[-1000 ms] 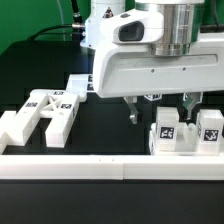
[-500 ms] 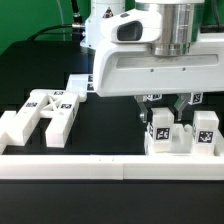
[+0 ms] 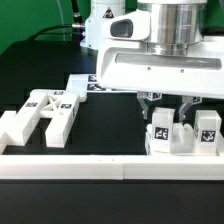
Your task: Assemble chair
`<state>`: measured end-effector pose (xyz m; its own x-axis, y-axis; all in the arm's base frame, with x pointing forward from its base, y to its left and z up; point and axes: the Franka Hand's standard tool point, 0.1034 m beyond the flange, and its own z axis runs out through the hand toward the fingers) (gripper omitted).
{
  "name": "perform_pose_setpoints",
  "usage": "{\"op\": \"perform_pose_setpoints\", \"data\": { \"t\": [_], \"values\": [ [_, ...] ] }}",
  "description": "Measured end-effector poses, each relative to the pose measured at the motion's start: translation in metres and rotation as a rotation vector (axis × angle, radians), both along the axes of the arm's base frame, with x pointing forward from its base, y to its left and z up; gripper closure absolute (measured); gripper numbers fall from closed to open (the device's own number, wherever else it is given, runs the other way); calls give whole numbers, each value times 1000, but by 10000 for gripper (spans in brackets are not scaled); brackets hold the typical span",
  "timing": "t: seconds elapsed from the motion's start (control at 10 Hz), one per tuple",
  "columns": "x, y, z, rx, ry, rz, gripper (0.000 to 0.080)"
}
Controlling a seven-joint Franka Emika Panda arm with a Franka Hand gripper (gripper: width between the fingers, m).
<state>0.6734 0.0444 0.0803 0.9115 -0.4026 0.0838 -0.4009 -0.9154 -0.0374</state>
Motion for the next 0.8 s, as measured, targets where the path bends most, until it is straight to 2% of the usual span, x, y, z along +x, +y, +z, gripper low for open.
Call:
{"op": "perform_pose_setpoints", "data": {
  "t": [0.3,0.8],
  "values": [
    [-2,4,-1,30,2,-368,504],
    [-2,5,-2,61,1,-739,505]
  ]
}}
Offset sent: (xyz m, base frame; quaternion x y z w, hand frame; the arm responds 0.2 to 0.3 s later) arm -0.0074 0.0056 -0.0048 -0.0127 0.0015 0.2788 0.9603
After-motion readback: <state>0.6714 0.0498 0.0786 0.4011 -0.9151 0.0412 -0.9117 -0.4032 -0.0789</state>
